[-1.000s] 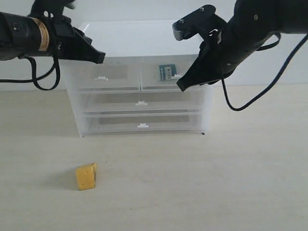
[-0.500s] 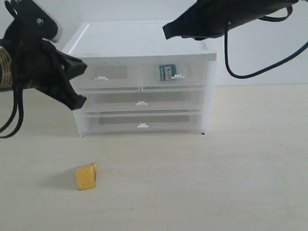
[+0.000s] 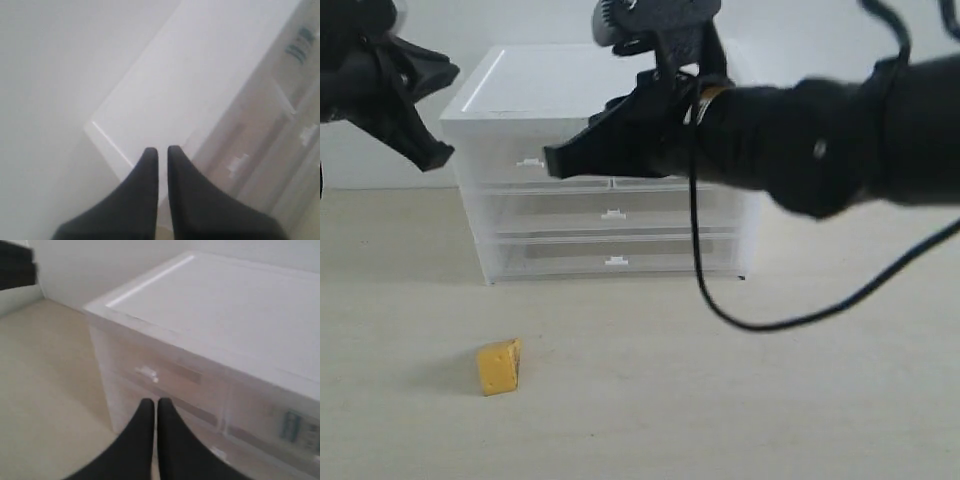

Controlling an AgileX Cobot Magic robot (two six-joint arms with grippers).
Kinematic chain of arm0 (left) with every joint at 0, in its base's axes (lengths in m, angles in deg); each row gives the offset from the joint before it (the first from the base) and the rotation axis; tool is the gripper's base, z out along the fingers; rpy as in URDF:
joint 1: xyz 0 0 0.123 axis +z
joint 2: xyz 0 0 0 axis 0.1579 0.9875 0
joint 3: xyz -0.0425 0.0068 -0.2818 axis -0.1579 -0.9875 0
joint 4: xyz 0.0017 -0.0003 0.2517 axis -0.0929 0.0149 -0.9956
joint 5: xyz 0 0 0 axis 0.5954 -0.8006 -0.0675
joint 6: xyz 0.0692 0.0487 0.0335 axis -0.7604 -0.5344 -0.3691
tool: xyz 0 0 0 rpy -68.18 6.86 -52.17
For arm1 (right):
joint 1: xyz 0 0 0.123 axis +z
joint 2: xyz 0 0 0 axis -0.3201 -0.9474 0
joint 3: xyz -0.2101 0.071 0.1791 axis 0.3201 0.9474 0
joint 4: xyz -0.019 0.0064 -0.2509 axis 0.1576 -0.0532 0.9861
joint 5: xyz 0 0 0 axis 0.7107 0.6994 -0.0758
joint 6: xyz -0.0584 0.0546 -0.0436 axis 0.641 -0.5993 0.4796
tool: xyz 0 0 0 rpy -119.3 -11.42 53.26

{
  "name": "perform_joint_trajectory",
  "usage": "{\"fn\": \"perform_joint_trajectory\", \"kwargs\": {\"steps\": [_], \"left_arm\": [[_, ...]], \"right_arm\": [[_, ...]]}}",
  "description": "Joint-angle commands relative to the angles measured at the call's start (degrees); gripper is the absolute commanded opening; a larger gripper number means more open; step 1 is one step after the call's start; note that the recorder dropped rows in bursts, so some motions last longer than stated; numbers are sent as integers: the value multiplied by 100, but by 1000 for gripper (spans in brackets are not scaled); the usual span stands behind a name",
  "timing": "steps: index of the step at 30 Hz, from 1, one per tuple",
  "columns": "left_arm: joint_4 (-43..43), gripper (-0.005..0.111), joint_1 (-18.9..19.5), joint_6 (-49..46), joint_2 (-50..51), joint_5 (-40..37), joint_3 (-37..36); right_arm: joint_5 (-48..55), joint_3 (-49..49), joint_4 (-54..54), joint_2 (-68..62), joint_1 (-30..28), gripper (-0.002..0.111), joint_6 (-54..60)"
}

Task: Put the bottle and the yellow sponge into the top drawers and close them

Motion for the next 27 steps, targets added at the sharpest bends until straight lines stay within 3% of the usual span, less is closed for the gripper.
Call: {"fn": "perform_joint_trajectory", "kwargs": {"steps": [1, 7, 14, 18, 20, 25, 27], "left_arm": [[641, 4, 219, -8, 148, 182, 257], [1588, 4, 270, 419, 649, -55, 586], [1588, 4, 270, 488, 1076, -14, 638], [1588, 4, 270, 488, 1236, 170, 638], [1588, 4, 270, 488, 1300, 193, 638], [1560, 4, 270, 488, 1407, 151, 638], [1545, 4, 270, 488, 1435, 167, 638]], "right_arm": [[-1894, 623, -833, -6, 747, 0, -71], [-3859, 882, -2282, -621, 1650, 0, -758], [-5585, 882, -2962, -1634, 2029, 0, -4512], [-5752, 688, -2993, -2113, 1971, 1, -5899], [-5752, 511, -2993, -2290, 1938, 7, -6128], [-5752, 11, -3037, -2706, 1908, 40, -6343], [-5752, -161, -3062, -2803, 1908, 46, -6374]]}}
